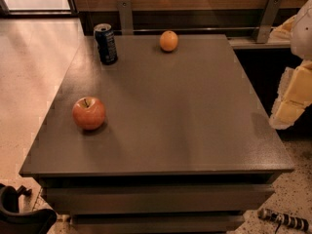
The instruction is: Move orange near apple
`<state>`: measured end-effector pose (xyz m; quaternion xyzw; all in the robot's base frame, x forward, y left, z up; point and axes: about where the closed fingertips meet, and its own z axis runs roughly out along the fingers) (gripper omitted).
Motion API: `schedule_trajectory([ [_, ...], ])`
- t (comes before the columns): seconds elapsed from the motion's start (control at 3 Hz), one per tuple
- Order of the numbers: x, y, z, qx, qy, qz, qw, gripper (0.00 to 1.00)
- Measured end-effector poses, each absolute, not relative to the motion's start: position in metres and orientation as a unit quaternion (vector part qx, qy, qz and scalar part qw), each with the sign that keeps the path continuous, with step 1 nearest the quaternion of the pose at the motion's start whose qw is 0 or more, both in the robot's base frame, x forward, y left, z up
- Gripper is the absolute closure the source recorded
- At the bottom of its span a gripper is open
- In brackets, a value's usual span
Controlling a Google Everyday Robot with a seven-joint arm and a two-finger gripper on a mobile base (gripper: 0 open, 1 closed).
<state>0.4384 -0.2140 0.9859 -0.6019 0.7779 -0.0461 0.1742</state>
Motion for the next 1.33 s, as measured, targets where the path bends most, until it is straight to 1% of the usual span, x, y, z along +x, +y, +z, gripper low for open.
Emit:
schedule_trajectory([
  [0.33,0.438,-0.214,0.986,-0.602,0.778,-0.046,0.174,0.0],
  [0.67,0.459,-0.219,0.989,-0.585,0.782,-0.044,0.209,0.0],
  [1.0,0.513,-0.229,0.996,-0.535,0.789,-0.02,0.302,0.0],
  [1.33,0.574,-0.224,1.009,-0.492,0.768,0.015,0.409,0.0],
])
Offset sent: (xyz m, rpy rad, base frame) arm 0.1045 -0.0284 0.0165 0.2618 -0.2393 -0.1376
